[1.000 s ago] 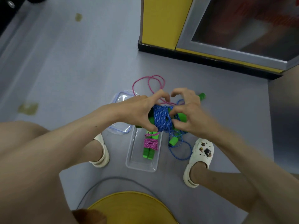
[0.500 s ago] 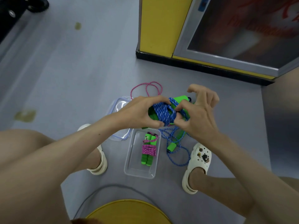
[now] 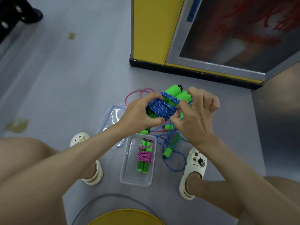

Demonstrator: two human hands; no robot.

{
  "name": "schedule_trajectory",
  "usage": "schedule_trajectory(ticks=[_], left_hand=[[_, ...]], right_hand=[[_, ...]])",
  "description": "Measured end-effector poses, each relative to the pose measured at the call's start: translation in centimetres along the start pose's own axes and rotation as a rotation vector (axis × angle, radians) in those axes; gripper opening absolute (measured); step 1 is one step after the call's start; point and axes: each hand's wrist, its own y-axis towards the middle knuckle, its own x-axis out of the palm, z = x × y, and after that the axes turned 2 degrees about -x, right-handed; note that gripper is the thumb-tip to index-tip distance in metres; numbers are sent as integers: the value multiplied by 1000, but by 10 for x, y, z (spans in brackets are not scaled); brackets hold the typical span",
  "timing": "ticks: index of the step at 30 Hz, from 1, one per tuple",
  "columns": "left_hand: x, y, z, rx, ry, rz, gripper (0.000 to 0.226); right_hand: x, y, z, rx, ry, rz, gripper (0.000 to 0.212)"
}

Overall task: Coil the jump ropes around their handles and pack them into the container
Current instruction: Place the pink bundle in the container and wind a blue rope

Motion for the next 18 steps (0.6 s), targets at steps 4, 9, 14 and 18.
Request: schedule_trajectory(ticks=[4, 9, 14, 18], left_hand=[[2, 6, 1, -34, -87, 29, 53], [5, 8, 5, -60, -110, -2, 53], [-11, 11, 8, -144, -227, 12, 47], [-12, 6, 2, -169, -191, -18, 48]], right_hand=[[1, 1, 8, 110, 38, -29, 8], [2, -5, 14, 230, 125, -62, 9], [-3, -8, 37, 442, 154, -172, 9], [-4, -4, 24, 437, 283, -199, 6]])
